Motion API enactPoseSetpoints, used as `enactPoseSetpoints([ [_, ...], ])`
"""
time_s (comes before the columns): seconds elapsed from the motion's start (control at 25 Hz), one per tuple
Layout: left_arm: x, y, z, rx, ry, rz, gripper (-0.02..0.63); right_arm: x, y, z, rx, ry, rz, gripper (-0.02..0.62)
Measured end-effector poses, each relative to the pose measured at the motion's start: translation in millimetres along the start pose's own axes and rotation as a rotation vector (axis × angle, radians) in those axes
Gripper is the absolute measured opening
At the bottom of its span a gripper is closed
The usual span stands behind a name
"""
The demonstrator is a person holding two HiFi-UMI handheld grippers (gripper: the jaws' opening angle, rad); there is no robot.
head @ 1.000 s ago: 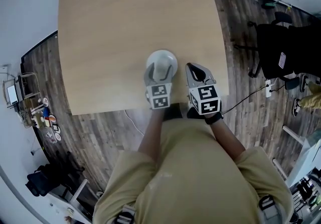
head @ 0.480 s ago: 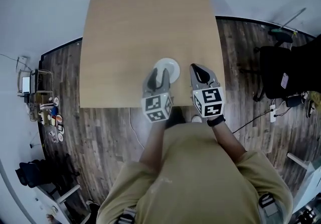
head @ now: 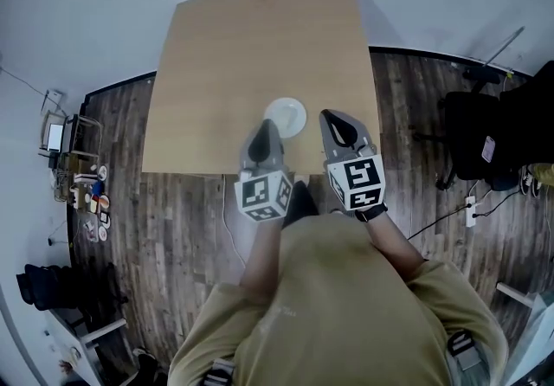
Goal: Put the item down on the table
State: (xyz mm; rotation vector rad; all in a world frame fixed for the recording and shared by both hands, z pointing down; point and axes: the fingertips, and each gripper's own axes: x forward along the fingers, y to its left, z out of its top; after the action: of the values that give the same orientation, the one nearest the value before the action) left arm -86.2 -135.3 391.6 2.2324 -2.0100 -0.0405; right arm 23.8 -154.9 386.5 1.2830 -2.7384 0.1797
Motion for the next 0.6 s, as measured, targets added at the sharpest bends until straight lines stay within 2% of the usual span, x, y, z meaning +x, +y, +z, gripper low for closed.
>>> enactPoseSetpoints([
  [0.16, -24.0, -7.8, 1.7, -0.007, -0.026, 0.019, 0.003, -22.8, 11.5, 11.3, -0.033, -0.042, 0.012, 0.006],
  [0.36, -42.0, -24.4, -2.8, -0.004, -0.043, 0.013, 0.002, -48.0, 13.2, 4.8, -0.037, -0.052, 0.011, 0.006],
  [0.6, -50.7, -42.2, -10.4, 0.009, -0.024, -0.005, 0.002, -65.4, 6.1, 1.5, -0.023, -0.057, -0.002, 0.006],
])
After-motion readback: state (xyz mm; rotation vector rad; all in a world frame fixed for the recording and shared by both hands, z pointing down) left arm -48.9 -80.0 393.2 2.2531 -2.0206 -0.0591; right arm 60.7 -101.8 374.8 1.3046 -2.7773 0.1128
